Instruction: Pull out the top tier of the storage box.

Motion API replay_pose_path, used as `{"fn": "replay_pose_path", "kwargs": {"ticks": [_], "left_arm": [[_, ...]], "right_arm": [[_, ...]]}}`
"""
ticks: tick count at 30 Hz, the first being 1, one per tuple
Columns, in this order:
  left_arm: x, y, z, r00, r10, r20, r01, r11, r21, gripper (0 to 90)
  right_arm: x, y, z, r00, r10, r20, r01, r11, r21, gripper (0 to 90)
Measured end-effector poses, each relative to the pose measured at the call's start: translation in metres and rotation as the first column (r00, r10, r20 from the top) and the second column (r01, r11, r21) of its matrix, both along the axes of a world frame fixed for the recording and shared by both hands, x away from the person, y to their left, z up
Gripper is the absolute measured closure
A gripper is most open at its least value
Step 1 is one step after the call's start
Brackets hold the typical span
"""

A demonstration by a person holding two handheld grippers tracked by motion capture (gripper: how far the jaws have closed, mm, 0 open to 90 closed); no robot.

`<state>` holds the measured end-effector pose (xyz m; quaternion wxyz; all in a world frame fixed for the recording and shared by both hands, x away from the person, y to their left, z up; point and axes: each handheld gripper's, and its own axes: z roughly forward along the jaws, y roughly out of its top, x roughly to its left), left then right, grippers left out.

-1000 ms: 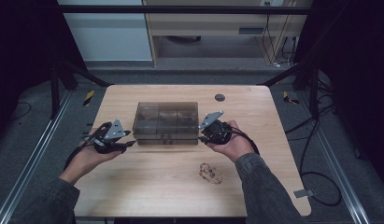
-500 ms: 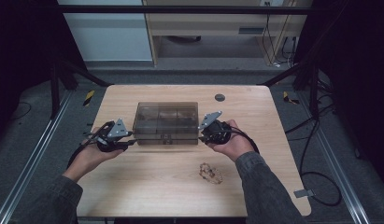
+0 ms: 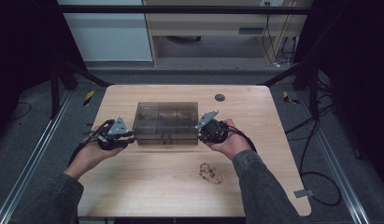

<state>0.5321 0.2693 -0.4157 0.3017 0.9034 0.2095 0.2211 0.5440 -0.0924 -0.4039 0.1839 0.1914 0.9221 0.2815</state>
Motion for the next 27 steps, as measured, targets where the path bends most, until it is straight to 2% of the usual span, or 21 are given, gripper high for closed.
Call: {"fn": "replay_pose_path", "kwargs": {"ticks": [15,27], "left_arm": [[0.0013,-0.0006,0.0023,0.9999,0.007,-0.011,-0.007,0.9999,0.016,77.8],[0.0009,-0.0003,0.0046,0.9992,0.011,-0.038,-0.011,0.9997,0.021,82.1]], "right_arm": [[0.0050,0.0074,-0.0002,0.9999,0.010,-0.008,-0.011,0.9997,-0.020,84.8],[0.0039,0.0072,0.0013,0.9998,0.015,-0.011,-0.015,0.9995,-0.027,86.0]]}}
